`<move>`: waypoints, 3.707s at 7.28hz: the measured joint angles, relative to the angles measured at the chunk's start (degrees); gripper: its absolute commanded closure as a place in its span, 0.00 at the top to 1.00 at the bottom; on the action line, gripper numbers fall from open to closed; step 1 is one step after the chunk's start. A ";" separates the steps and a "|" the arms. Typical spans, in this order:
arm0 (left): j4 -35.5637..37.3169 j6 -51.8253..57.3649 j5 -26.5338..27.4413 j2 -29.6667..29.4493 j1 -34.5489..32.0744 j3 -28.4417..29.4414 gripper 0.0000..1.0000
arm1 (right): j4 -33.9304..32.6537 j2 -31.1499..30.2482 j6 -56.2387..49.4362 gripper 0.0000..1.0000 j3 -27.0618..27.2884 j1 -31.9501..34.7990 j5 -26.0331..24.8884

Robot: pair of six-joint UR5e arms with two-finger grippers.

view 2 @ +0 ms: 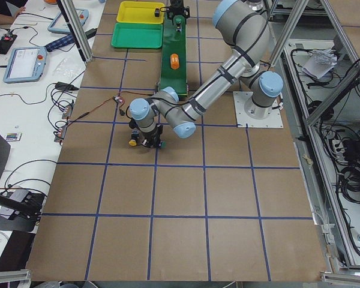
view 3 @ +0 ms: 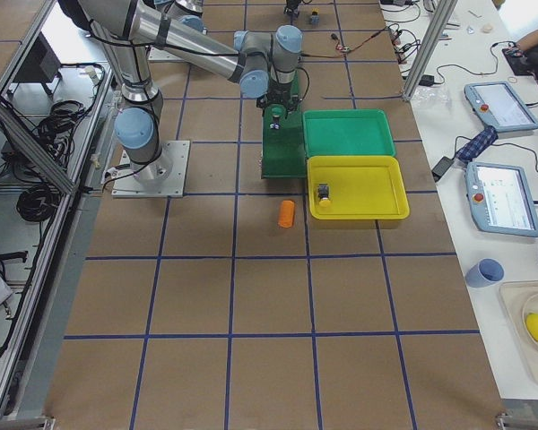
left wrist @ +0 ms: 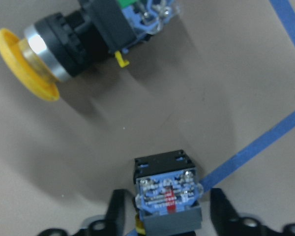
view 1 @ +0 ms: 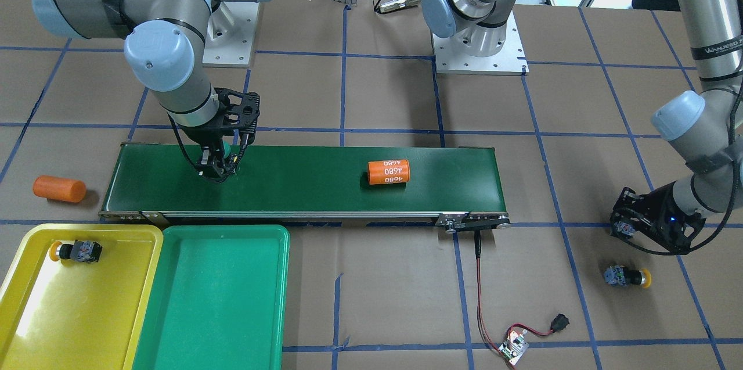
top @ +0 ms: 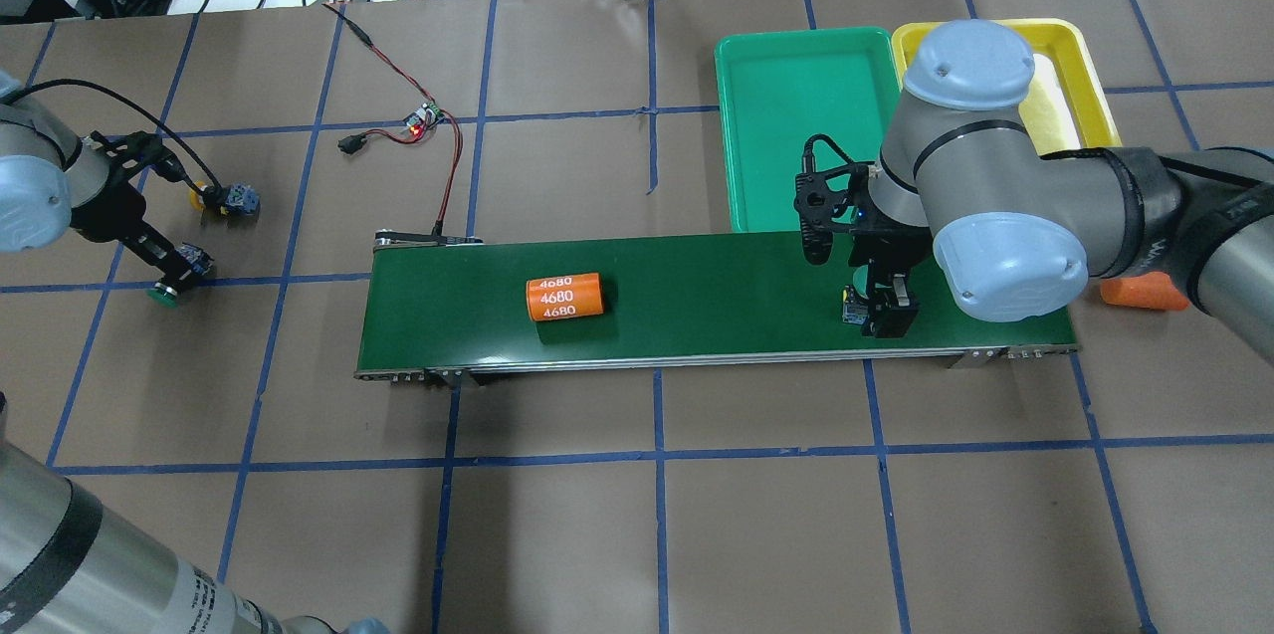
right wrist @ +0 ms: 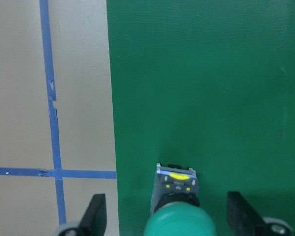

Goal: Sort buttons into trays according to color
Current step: 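Carry green-capped button into green tray with right gripper while left grasps a button, then place the button on the belt with left gripper while right gripper moves to belt end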

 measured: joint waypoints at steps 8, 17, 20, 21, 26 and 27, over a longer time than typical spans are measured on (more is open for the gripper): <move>-9.97 24.60 -0.57 17.31 -25.75 -6.21 0.00 | -1.55 6.46 2.30 0.22 -13.13 -0.19 -3.94; 9.94 24.58 -3.54 19.33 -35.65 -19.23 1.00 | -5.11 17.67 -1.16 1.00 -23.71 -1.80 -0.12; 2.45 23.32 -7.31 18.96 -33.58 -11.89 1.00 | -0.65 8.50 -8.01 1.00 -15.23 -6.22 -0.23; -1.49 22.65 -7.51 17.24 -31.22 -7.33 1.00 | -1.12 4.15 -10.44 1.00 -9.61 -8.00 -0.27; -11.49 31.65 -6.80 -2.13 -14.20 16.77 1.00 | -9.99 -5.20 -13.44 1.00 8.38 -11.85 0.22; -11.67 34.85 -6.23 -5.67 -11.72 20.21 1.00 | -10.51 -5.25 -13.48 1.00 8.76 -11.82 0.45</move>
